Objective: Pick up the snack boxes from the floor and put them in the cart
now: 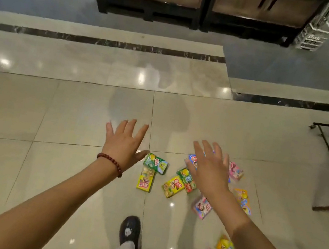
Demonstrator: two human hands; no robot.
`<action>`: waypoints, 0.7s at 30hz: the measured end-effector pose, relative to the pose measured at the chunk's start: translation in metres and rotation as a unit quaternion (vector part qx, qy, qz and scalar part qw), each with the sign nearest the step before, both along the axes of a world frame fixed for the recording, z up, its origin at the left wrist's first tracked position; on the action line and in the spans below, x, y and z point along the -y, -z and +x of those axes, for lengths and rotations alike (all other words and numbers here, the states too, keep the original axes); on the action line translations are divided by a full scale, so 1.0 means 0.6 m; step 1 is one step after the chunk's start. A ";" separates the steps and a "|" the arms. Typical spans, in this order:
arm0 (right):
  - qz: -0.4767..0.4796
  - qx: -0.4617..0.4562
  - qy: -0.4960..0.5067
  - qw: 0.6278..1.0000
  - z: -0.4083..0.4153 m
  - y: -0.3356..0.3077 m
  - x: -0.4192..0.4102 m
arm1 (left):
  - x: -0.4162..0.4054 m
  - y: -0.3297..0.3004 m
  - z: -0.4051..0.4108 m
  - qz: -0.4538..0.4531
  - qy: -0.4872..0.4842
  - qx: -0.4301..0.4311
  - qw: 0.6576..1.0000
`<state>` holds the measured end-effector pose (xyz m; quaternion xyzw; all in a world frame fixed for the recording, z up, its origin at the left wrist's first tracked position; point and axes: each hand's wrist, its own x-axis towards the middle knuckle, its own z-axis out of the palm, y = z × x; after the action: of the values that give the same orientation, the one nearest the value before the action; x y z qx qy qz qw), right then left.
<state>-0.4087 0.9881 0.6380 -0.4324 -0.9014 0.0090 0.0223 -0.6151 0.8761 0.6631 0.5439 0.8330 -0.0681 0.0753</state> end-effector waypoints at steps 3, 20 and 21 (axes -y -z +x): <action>-0.041 0.023 -0.019 0.999 -0.052 0.090 -0.063 | -0.053 0.097 -0.036 -0.012 -0.004 0.017 1.000; -0.113 0.111 -0.159 0.975 -0.118 0.960 -0.214 | -0.098 0.989 -0.028 -0.127 -0.101 0.147 0.976; -0.118 0.111 -0.163 0.973 -0.123 0.999 -0.218 | -0.100 1.029 -0.023 -0.119 -0.104 0.150 0.976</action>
<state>-0.4825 1.1189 0.0384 -0.2779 -0.9490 0.0710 -0.1305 -0.6290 0.9363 0.0456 0.4456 0.8500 -0.0762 0.2703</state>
